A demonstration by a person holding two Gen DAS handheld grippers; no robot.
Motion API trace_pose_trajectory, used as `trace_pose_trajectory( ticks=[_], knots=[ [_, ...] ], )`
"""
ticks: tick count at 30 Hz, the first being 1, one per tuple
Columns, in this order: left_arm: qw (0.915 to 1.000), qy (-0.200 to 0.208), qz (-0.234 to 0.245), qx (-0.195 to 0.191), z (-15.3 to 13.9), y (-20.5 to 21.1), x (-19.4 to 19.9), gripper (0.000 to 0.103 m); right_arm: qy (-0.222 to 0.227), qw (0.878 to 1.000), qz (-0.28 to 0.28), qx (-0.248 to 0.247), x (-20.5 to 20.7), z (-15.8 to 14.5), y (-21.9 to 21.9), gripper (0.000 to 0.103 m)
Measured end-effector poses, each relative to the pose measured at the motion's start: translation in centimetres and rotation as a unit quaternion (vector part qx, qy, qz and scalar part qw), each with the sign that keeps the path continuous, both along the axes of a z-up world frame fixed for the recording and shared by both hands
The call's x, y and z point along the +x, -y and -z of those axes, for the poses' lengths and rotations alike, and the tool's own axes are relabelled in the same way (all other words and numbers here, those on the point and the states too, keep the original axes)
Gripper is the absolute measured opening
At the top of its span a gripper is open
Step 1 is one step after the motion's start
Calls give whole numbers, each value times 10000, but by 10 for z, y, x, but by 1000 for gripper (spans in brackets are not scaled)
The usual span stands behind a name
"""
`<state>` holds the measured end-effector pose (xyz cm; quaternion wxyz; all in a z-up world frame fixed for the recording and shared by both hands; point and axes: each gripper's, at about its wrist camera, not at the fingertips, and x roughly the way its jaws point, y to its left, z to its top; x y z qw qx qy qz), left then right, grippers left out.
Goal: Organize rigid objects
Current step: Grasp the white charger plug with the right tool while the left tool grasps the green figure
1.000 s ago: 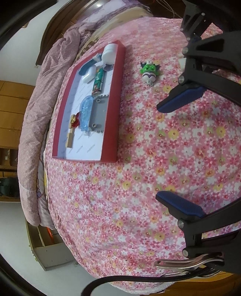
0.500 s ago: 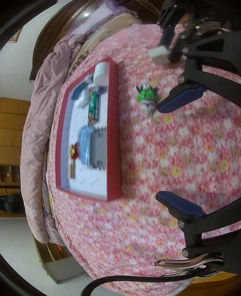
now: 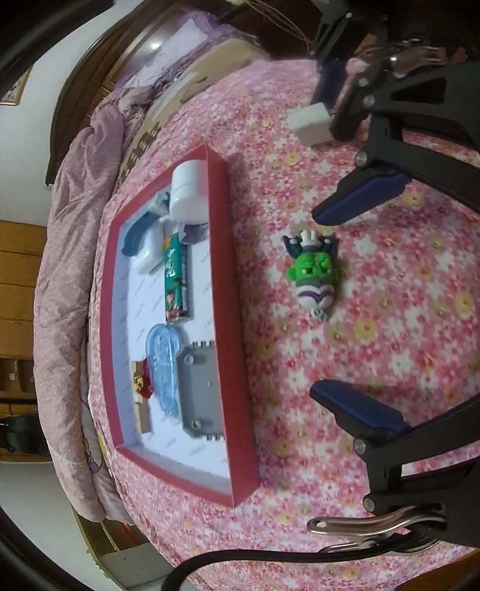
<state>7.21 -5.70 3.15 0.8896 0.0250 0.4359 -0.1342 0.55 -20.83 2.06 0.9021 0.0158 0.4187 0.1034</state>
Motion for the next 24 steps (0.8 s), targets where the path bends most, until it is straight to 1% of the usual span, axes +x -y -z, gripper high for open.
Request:
trace_pose_trajectory(
  ticks=[4,7,10,13,15,18,20,24],
  knots=[
    [9999,121,11,90,2,8,1,89,-63,9999,16,77,2,5,3,30],
    [9995,195,23,230,5,14,1,88,-97,9999,19,131,4,9,4,30],
    [9990,290,4,335,7,18,0,83,-74,9998,7,172,4,9,4,30],
    [9982,410,61,434,9,20,-3,75,-64,9998,10,209,4,10,5,30],
    [9978,461,129,460,9,23,-5,65,-62,9998,11,207,4,10,5,30],
    [9977,476,208,426,7,24,-6,55,-61,9998,13,199,4,10,5,30],
    [9979,456,229,395,7,24,-7,53,-62,9998,19,201,4,10,5,30],
    [9987,372,219,262,4,19,-8,52,-62,9998,2,207,4,10,5,30]
  ],
)
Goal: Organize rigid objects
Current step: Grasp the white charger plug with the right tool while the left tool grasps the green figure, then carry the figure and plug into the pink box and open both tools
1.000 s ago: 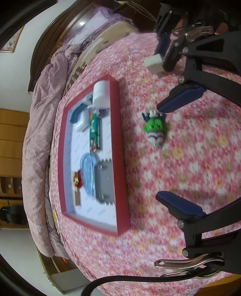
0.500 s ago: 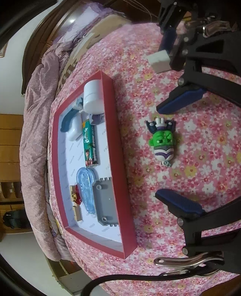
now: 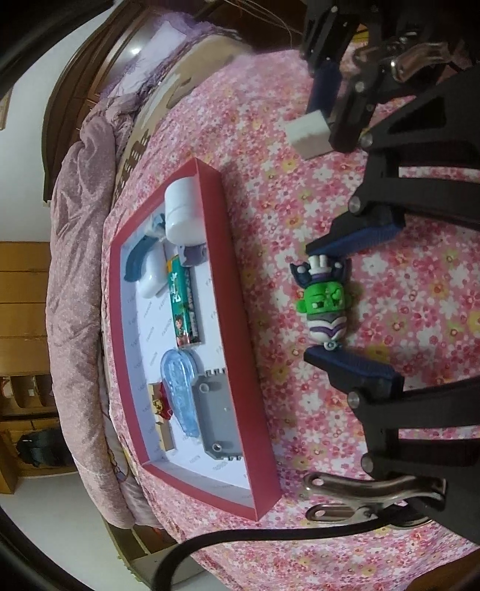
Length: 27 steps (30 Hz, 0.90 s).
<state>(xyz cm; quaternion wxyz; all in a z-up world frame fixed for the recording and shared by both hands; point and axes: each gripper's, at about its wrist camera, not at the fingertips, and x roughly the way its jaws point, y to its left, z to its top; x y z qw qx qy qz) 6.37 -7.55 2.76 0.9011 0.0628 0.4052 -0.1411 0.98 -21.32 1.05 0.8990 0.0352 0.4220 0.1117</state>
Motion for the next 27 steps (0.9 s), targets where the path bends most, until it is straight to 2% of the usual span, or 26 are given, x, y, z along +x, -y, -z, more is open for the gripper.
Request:
trace_pose_trajectory(
  ticks=[5,13,20,27],
  knots=[
    [9999,13,-60,-94,-8,-9,-3,52,63,9999,-79,-4,1,-6,-5,30],
    [9991,275,-289,-140,-35,-29,4,52,194,9996,-215,-14,13,-25,-14,30],
    [9978,468,-449,-165,-58,-37,27,52,473,9983,-340,-68,32,-48,-26,30],
    [9973,494,-498,-237,-67,-39,52,52,634,9974,-343,-6,60,-64,-32,30]
  ],
)
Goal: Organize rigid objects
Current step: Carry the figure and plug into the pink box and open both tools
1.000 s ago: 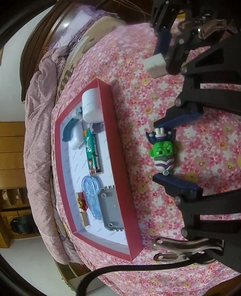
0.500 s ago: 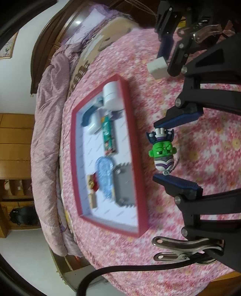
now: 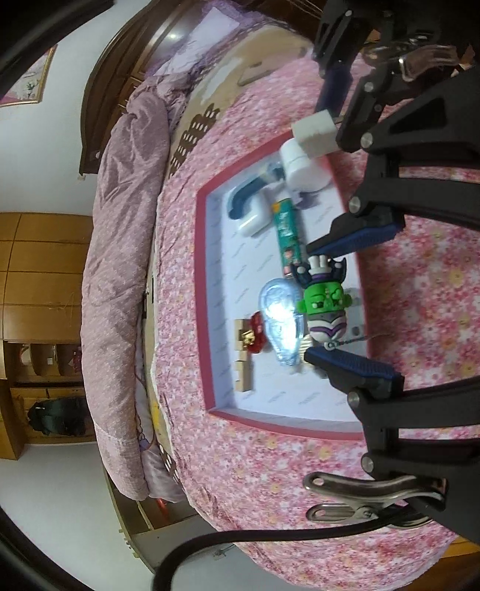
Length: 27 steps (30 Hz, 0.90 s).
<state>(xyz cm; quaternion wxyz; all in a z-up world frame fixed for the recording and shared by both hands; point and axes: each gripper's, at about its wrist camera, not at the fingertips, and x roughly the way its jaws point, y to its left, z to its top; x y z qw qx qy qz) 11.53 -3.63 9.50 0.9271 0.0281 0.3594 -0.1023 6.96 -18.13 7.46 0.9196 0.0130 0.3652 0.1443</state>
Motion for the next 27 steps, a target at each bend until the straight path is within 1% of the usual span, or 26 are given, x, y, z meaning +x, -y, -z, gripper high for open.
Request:
trace_pose_trajectory(
  ticks=[10,14,17,22,27],
  knots=[
    [9998,-139,-88,-85,4,-1,37,52,-26,10000,24,52,40,-6,0,30],
    [9998,-166,-108,-65,7,2,54,52,-12,10000,20,-7,55,-6,0,30],
    [9996,-232,-117,-65,11,4,68,52,-34,10000,68,-39,68,-2,1,30],
    [9996,-226,-151,23,18,5,84,52,-96,9998,144,-13,88,6,4,30],
    [9993,-319,-204,-19,27,4,98,52,-136,9997,191,-66,100,14,6,30]
  ],
)
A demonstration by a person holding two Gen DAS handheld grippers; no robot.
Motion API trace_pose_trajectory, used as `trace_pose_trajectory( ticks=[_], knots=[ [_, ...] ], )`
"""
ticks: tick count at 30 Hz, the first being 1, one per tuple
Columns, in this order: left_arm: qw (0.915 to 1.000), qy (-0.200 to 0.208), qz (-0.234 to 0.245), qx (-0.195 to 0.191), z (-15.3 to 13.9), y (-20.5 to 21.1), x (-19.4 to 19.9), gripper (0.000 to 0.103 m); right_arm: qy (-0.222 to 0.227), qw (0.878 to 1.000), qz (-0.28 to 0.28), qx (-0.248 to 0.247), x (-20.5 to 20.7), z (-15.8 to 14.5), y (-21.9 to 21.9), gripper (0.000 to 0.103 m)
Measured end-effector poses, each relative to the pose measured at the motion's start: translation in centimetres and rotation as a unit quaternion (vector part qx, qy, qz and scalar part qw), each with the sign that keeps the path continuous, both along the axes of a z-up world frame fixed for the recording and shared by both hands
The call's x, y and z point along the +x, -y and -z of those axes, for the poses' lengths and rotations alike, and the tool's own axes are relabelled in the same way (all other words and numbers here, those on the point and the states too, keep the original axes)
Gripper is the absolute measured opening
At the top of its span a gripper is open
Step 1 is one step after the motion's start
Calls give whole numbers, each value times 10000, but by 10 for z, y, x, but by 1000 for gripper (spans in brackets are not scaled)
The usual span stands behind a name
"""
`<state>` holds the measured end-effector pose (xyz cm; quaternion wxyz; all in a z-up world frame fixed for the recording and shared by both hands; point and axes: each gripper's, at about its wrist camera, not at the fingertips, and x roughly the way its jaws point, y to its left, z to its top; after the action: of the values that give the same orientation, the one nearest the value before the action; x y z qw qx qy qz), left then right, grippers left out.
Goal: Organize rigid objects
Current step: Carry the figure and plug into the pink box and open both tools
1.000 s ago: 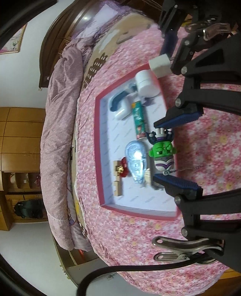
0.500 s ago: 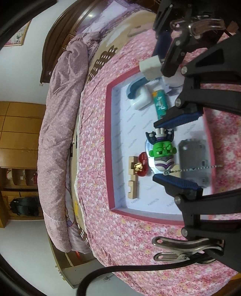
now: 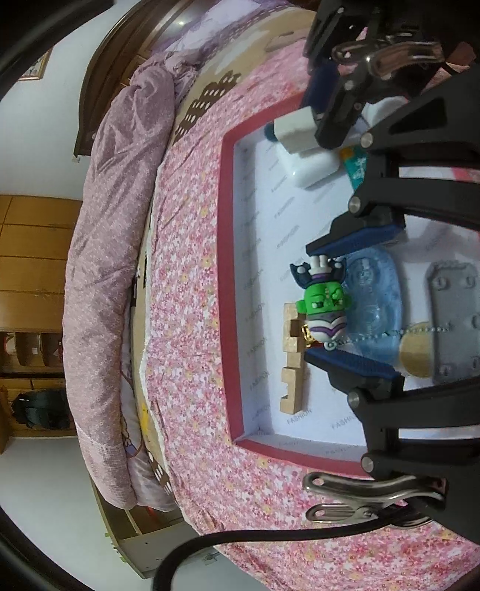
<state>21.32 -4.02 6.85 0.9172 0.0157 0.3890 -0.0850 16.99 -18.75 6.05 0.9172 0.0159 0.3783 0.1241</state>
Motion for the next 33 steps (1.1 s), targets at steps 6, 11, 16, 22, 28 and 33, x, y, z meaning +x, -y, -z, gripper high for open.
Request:
trace_pose_trajectory(
  ticks=[6,11,16,22,28,33],
  knots=[
    [9998,102,-23,141,4,5,5,52,60,10000,51,-36,8,4,4,30],
    [9998,117,-96,158,6,4,9,53,142,9998,90,-47,13,5,6,30],
    [9998,76,-155,109,8,2,11,52,204,9997,143,82,14,6,9,30],
    [9999,35,-140,66,8,1,12,55,272,9994,191,88,13,7,9,30],
    [9998,85,-186,65,4,1,9,64,65,9989,337,328,16,11,19,45],
    [9996,186,-157,122,-2,3,2,75,207,9987,362,301,11,4,19,58]
  ],
)
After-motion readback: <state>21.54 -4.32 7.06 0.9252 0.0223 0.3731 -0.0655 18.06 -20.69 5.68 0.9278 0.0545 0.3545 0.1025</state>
